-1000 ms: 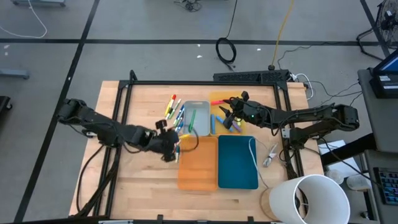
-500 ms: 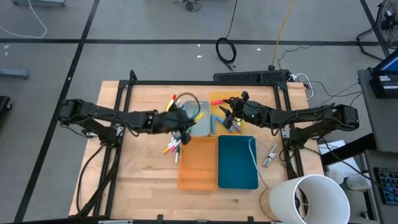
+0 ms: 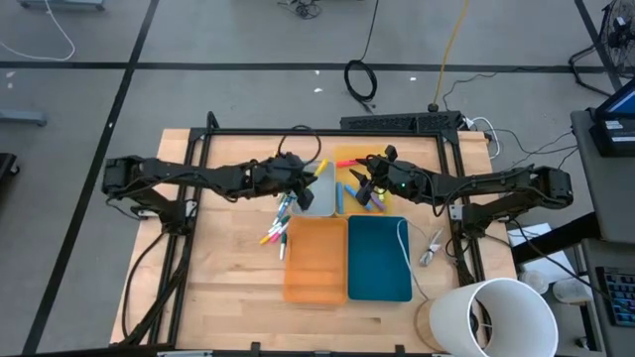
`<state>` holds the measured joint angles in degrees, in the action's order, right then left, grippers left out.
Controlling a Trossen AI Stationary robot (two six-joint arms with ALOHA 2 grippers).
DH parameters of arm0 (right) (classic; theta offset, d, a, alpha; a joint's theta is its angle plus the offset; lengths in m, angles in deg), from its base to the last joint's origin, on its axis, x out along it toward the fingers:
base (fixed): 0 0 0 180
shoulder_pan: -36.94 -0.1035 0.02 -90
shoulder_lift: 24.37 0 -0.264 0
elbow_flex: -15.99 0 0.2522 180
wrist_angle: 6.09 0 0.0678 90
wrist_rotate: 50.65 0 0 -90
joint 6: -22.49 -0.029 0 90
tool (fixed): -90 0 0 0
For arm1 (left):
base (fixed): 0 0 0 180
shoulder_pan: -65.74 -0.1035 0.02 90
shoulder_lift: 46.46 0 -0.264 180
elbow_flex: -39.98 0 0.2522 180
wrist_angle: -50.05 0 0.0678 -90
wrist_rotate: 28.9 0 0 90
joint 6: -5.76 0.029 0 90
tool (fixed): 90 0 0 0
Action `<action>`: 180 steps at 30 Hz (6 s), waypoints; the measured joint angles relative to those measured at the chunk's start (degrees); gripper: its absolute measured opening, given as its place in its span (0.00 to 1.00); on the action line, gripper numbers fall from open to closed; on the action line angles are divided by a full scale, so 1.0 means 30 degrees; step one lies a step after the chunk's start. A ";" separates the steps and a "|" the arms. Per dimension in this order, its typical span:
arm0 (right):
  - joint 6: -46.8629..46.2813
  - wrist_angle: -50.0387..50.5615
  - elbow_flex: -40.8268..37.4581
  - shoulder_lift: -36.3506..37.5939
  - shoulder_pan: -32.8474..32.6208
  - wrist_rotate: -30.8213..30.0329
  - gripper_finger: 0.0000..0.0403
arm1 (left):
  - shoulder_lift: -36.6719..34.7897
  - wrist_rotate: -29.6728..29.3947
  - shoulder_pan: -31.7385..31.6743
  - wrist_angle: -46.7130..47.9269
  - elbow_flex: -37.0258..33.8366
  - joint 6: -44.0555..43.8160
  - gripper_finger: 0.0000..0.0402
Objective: Pick & Place Markers
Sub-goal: Put the yellow pen into the gray bin
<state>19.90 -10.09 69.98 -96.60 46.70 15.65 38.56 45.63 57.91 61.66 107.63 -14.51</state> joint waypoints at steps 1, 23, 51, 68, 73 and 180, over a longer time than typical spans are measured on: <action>0.0000 -0.0005 0.0000 0.0000 0.0000 0.0000 0.39 | 0.0332 0.0000 -0.0064 -0.0023 0.0000 -0.0151 0.08; 0.0000 0.0007 0.0000 0.0000 0.0003 0.0000 0.39 | 0.3961 0.1231 -0.1243 -0.0320 -0.0007 -0.1996 0.21; -0.0138 -0.0007 0.0000 0.0000 0.0000 0.0000 0.39 | -0.2180 -0.0767 -0.6217 1.0789 -0.2045 -0.0783 0.55; -0.0131 -0.0087 0.0000 0.0000 0.0006 0.0000 0.38 | 0.2387 0.1851 -0.8830 0.8164 -0.2557 -0.0134 0.56; -0.0131 -0.0075 0.0000 0.0000 0.0000 0.0000 0.39 | 0.2957 0.2367 -0.8893 0.8088 -0.2521 -0.0029 0.56; -0.0131 -0.0124 0.0000 0.0000 0.0000 0.0000 0.39 | 0.2373 0.0150 0.0158 -0.2268 -0.2557 -0.3284 0.15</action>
<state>19.51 -10.46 69.98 -96.60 46.70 15.65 45.67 46.09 58.39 54.85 99.95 -24.36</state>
